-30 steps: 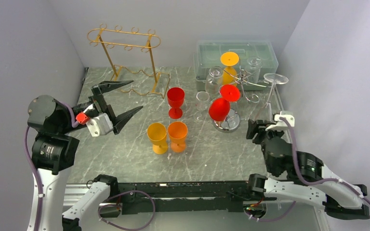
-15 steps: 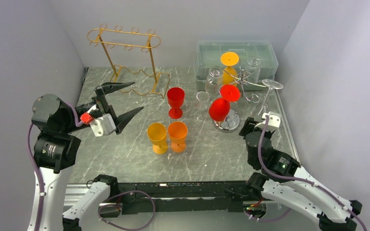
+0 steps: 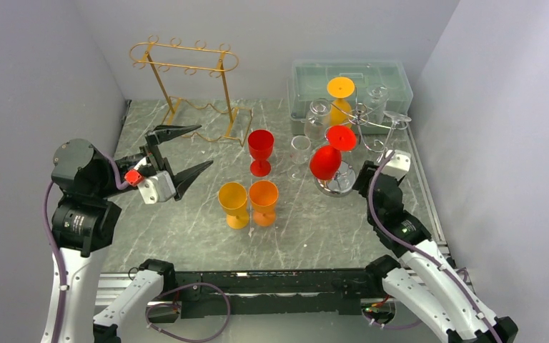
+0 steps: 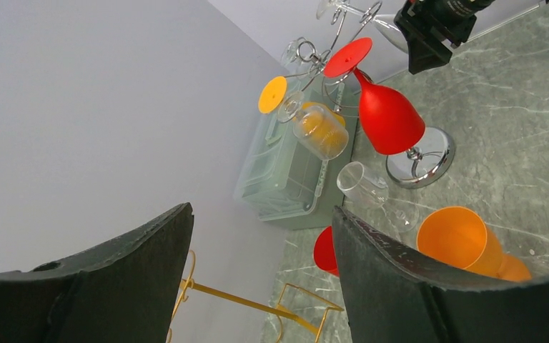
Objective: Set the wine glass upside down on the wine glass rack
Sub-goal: Turn the wine glass upside down at the wine rack.
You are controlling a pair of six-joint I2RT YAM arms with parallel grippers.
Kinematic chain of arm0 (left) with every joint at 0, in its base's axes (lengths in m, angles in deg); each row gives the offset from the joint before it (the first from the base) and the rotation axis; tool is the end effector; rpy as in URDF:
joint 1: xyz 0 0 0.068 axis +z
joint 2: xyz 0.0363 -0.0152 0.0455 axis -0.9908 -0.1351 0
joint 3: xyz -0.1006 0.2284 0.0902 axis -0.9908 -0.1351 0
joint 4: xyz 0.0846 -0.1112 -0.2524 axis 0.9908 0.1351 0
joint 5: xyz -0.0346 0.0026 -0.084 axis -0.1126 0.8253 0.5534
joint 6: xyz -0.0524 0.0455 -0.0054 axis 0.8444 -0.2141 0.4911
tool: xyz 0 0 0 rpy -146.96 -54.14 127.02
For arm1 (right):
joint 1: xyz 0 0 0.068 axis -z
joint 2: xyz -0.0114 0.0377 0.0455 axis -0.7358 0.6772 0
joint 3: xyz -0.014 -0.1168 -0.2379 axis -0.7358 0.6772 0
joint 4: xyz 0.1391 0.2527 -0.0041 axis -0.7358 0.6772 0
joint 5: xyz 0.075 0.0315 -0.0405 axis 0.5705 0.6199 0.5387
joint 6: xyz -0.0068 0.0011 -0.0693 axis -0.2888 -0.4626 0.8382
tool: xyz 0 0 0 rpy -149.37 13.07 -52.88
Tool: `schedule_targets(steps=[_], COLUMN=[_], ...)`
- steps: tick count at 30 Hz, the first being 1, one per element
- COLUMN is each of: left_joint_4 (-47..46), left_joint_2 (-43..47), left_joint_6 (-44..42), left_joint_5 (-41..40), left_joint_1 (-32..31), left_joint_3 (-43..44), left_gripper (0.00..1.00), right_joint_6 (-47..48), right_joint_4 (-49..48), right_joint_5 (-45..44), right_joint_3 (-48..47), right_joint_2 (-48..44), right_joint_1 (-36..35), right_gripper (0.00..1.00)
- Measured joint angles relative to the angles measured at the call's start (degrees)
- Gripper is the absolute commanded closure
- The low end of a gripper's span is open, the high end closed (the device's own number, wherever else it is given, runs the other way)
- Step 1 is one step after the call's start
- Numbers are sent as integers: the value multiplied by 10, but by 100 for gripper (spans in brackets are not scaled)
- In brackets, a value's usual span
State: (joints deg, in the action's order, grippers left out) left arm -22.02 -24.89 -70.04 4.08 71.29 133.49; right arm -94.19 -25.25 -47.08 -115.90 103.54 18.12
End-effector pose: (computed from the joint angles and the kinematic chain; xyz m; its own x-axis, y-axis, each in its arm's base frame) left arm 0.1322 -0.0745 0.5048 0.6984 0.2194 -0.6812 0.6208 0.2880 0.7292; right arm 0.1886 0.0629 0.2784 -0.2191 0.1680 -0.9611 0.2641 0.9585 0.1073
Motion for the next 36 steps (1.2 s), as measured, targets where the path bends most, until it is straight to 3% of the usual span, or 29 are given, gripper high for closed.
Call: schedule_targets(steps=[9,24,36], left_joint_4=[4,4,4], left_joint_2=[1,3,3], left_joint_6=[-14,-14,-15], left_joint_5=[0,0,0], left_joint_1=[0,0,0], left_joint_3=[-13,-23,-23], left_gripper=[25,25,25], right_joint_6=[23,44,69], right_joint_4=[-52,-121,-122], right_joint_5=[114,240,311], right_joint_3=[8,24,55], right_joint_2=[30,43,-2], right_joint_1=[56,78,78], right_gripper=[100,100,100])
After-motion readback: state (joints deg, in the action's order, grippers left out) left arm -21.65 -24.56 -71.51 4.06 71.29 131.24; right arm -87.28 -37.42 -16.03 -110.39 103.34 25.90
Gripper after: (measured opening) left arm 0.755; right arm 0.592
